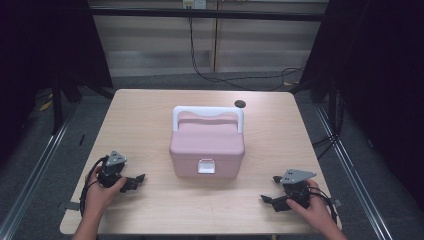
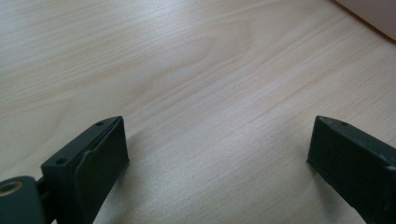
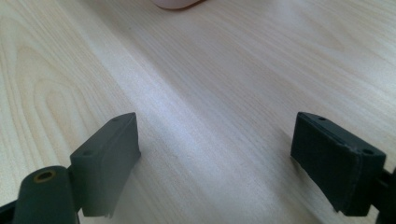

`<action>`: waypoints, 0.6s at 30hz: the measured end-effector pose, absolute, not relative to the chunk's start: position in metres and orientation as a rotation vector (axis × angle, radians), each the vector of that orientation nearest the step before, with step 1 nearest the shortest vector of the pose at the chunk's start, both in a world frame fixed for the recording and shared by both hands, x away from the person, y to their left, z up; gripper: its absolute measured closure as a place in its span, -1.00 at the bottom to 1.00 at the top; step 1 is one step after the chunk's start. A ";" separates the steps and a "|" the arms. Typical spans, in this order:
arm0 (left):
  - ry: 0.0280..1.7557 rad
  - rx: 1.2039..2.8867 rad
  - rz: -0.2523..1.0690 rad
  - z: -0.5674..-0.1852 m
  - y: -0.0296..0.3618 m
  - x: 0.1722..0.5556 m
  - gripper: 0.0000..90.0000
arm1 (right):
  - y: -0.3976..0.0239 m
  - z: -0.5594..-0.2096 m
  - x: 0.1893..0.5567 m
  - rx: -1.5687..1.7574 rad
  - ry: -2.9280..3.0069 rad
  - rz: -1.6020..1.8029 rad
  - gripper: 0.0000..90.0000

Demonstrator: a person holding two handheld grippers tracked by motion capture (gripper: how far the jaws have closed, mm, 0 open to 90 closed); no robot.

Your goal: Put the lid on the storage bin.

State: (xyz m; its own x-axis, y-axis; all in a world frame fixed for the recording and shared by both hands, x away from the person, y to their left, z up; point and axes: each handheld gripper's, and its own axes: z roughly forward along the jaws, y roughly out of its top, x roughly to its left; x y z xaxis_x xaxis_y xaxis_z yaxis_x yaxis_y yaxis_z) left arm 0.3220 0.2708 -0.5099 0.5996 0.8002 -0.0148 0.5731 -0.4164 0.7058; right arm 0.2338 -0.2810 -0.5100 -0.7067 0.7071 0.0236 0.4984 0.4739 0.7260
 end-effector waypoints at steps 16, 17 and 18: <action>1.074 2.153 0.418 -0.510 0.269 0.323 -0.98 | -0.281 -0.510 0.234 1.027 2.446 1.066 -0.69; 1.074 2.153 0.418 -0.510 0.269 0.323 -0.98 | -0.281 -0.510 0.234 1.027 2.446 1.066 -0.69; 1.074 2.152 0.418 -0.510 0.269 0.323 -0.98 | -0.281 -0.510 0.234 1.027 2.446 1.066 -0.69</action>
State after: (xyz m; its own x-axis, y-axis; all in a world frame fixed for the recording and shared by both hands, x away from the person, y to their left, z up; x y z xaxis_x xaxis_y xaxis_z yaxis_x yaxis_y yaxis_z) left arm 0.3228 0.2688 -0.5104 0.6068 0.7947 -0.0172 0.5740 -0.4232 0.7010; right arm 0.2338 -0.2809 -0.5100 -0.7074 0.7064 0.0236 0.4982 0.4746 0.7256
